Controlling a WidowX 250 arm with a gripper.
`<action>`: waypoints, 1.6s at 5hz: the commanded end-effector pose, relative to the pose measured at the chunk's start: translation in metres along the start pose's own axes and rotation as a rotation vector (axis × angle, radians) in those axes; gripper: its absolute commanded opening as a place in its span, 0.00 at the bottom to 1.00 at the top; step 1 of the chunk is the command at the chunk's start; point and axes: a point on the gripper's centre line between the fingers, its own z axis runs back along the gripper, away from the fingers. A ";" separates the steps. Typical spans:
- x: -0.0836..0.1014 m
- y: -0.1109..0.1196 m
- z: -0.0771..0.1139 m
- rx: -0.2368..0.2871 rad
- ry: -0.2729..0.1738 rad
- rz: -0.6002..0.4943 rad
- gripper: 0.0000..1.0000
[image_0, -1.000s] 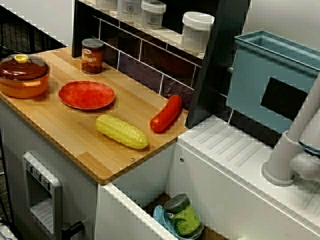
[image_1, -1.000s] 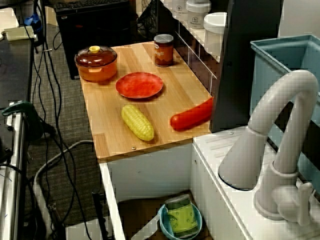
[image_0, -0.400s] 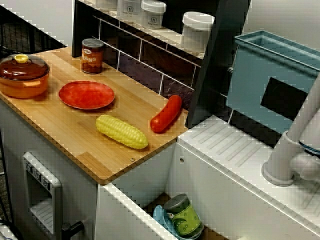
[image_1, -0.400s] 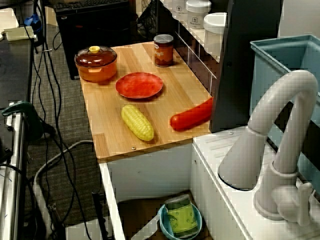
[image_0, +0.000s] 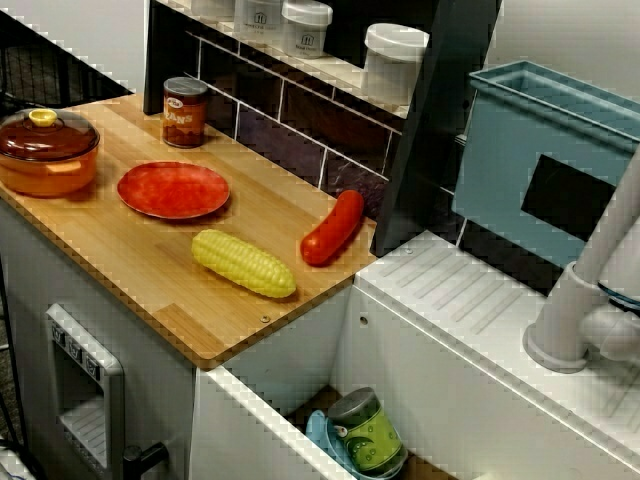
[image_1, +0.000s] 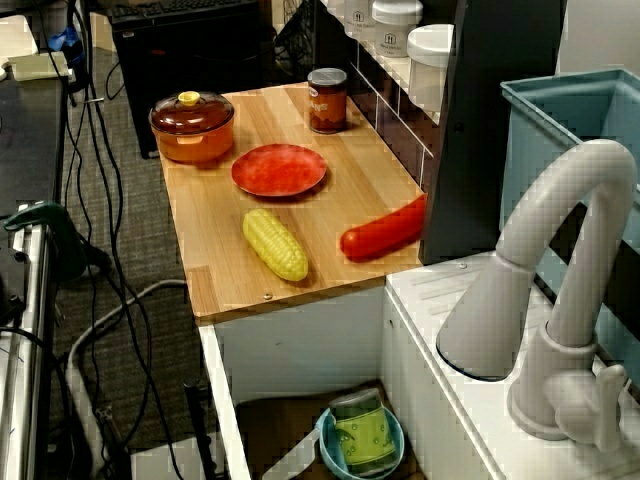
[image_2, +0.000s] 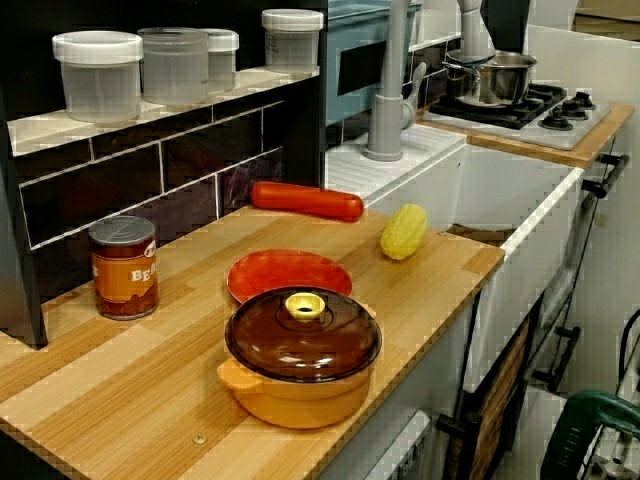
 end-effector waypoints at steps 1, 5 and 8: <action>-0.052 -0.001 0.042 0.002 -0.076 -0.079 1.00; -0.136 0.001 0.012 0.038 -0.072 -0.152 1.00; -0.153 -0.006 -0.023 0.112 -0.099 -0.249 1.00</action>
